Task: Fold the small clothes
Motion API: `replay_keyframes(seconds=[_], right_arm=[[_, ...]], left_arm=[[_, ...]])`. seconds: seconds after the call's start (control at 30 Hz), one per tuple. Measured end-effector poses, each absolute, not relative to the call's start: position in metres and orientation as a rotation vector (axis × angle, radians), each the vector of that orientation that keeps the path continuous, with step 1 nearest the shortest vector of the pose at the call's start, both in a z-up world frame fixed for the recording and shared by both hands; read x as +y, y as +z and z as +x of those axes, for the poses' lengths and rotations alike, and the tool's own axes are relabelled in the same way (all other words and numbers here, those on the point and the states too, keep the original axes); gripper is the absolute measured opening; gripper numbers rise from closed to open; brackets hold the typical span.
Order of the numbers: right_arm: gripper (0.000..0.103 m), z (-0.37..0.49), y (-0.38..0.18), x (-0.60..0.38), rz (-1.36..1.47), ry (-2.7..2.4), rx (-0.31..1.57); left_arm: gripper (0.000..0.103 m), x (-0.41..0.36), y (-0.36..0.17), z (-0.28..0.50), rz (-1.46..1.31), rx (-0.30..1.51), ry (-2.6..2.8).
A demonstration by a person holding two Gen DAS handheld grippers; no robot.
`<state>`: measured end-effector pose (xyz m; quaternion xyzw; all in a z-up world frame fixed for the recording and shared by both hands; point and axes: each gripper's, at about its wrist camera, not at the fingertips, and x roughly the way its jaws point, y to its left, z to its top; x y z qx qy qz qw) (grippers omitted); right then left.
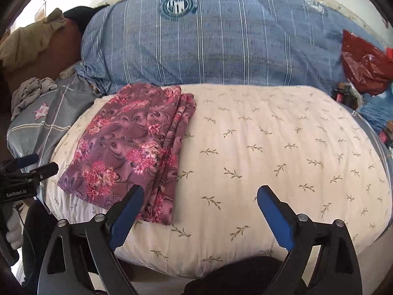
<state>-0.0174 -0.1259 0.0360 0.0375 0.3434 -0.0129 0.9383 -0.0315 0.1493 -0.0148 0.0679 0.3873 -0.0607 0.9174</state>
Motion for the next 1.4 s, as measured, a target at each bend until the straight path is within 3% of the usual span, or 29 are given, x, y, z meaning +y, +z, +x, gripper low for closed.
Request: replay_keyframes(seconds=[0.53,1.1,1.4], right_arm=[[0.1,-0.049,0.043,-0.124,0.122,0.001,0.576],[0.1,-0.043,0.04,-0.126,0.107,-0.044,0.618],[0.1,-0.052,0.069,-0.119,0.038,-0.053,0.618]], left_arm=[[0.094,0.113,-0.007,-0.062,0.159,0.762,-0.202],[0.094,0.097,-0.002,-0.082,0.143,0.774,-0.309],[0.094,0.099,0.006,-0.085,0.136,0.719,-0.302]])
